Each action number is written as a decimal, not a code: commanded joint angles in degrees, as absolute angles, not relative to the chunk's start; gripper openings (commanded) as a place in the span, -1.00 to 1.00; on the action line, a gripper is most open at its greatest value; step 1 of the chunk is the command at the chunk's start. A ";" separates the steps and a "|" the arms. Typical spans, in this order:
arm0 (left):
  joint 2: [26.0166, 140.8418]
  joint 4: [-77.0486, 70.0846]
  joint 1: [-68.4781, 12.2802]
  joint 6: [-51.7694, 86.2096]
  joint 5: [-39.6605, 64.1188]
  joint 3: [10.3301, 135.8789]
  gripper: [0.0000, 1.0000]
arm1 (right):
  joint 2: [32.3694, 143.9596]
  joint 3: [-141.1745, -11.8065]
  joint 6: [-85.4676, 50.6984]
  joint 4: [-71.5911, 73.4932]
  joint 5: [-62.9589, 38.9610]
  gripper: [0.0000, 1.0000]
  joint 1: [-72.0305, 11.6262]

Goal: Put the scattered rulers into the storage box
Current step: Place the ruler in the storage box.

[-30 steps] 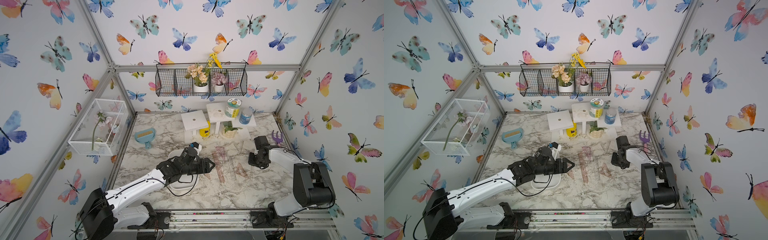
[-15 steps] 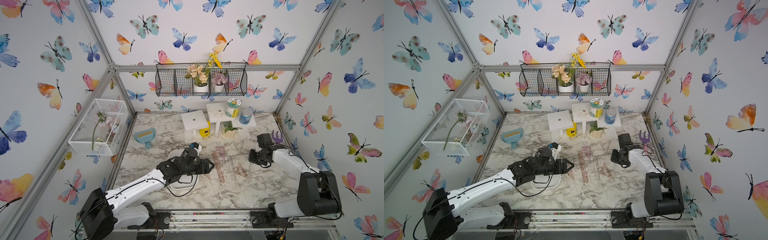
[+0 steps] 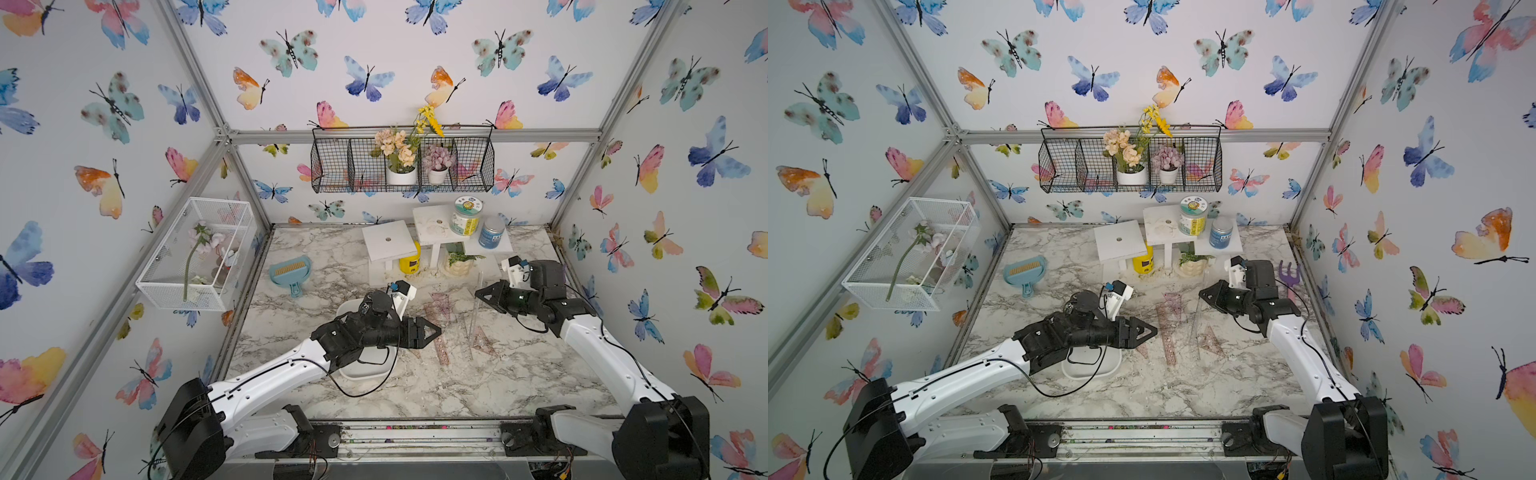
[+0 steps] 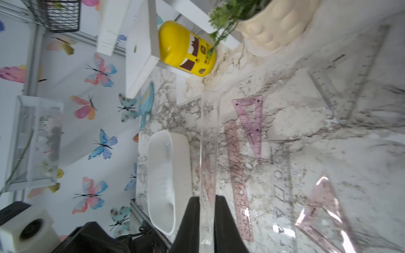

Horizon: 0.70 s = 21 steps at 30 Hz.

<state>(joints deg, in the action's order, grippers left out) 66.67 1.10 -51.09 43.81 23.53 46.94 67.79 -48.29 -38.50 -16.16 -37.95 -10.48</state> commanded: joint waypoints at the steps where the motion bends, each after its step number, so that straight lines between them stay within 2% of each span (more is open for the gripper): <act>1: 65.15 -4.06 -49.68 43.28 31.16 46.28 0.34 | 66.38 -46.03 -46.21 -5.02 -49.04 -0.98 -11.48; 8: 64.16 -12.52 -43.94 47.77 39.80 43.33 0.36 | 67.39 -46.14 -53.43 6.61 -52.93 -0.98 -14.56; 12: 64.09 -11.02 -41.65 46.70 41.79 44.29 0.46 | 69.59 -48.12 -55.06 10.83 -53.18 -0.98 -17.52; 18: 62.86 -13.62 -39.42 48.52 44.91 43.42 0.45 | 75.15 -51.21 -58.21 19.91 -52.75 -0.97 -24.55; 21: 61.78 -11.06 -39.31 47.25 43.77 43.68 0.38 | 77.32 -51.80 -61.34 25.31 -52.60 -0.97 -26.38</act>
<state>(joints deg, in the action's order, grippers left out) 63.92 -10.66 -39.57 47.86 41.39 43.46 76.25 -49.84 -57.71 16.84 -51.11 -25.36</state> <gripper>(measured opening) 0.698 0.127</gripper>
